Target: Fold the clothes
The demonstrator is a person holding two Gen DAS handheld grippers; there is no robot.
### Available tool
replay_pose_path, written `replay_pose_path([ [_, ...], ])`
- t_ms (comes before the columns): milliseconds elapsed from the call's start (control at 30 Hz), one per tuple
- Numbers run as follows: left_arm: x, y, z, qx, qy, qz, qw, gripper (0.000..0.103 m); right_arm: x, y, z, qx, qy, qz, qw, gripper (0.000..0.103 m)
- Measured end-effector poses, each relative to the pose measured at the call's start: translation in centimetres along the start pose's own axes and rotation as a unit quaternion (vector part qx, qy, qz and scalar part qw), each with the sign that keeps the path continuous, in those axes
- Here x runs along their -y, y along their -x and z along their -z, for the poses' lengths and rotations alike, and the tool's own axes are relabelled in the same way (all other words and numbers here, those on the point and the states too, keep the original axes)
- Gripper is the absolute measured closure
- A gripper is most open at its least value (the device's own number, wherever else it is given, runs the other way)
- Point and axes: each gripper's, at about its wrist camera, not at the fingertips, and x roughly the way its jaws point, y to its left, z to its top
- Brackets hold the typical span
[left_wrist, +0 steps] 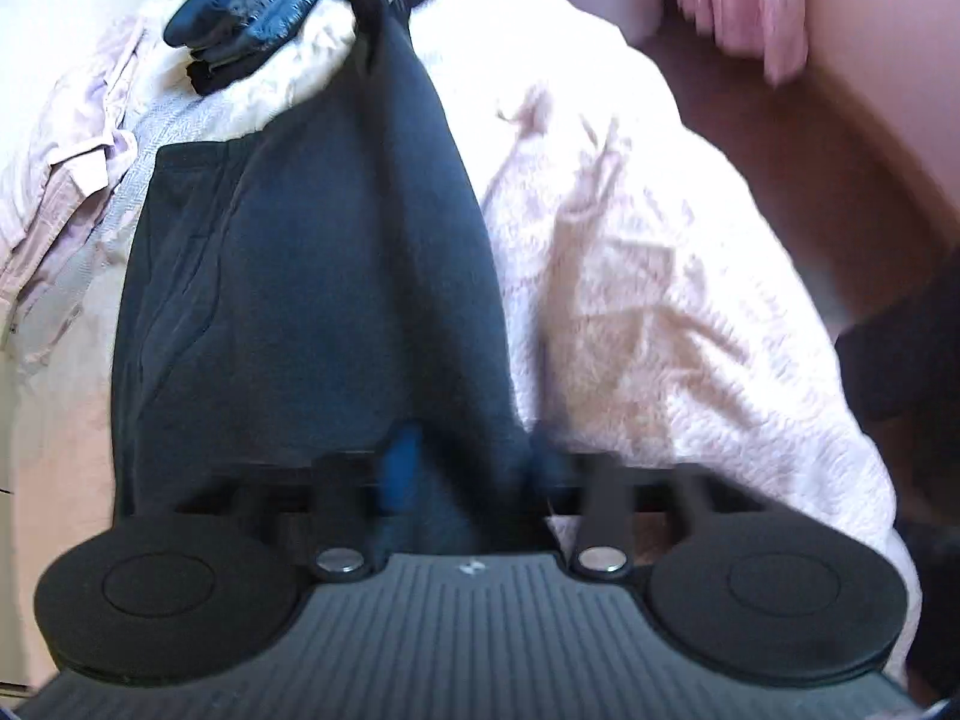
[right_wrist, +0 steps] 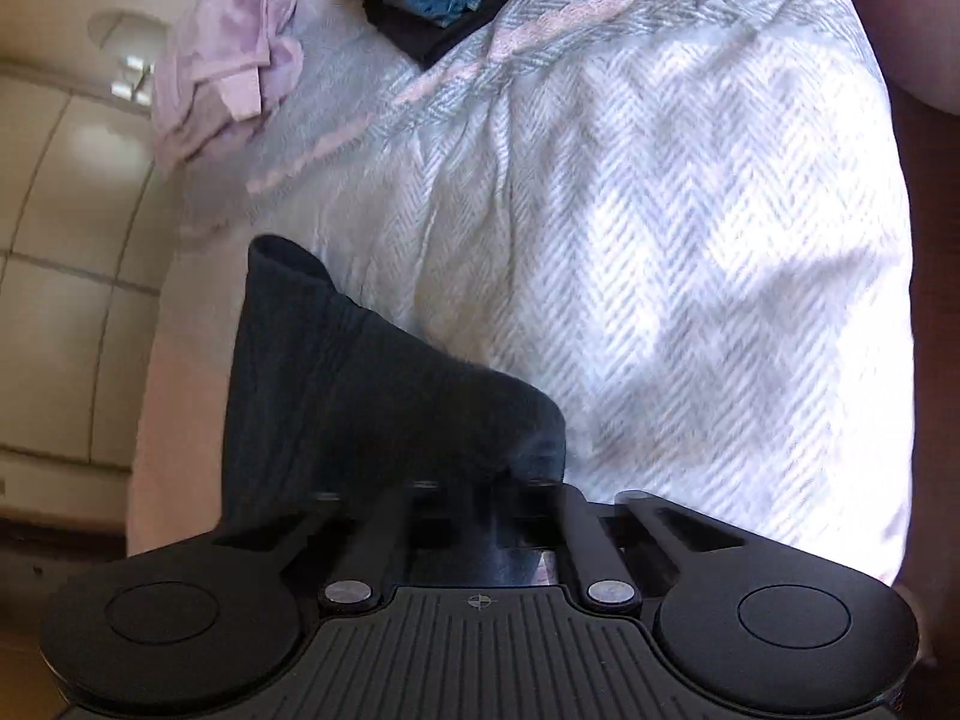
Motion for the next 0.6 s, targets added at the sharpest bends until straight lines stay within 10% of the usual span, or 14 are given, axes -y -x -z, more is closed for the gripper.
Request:
replay_pose_path([
  [300,2.0,3.4,-5.2,-0.032,0.059,0.057,0.9961,0.101,3.4,8.6,-3.5,-0.025,0.084,0.001,0.996,0.1],
  [467,2.4,3.3,-5.5,-0.06,0.111,0.091,0.9878,0.088,6.7,6.5,-2.9,-0.065,0.089,0.004,0.994,0.099],
  [600,-0.2,6.6,-1.3,-0.063,0.165,0.068,0.982,0.08,3.4,7.8,-3.0,-0.047,0.169,0.053,0.983,0.044],
])
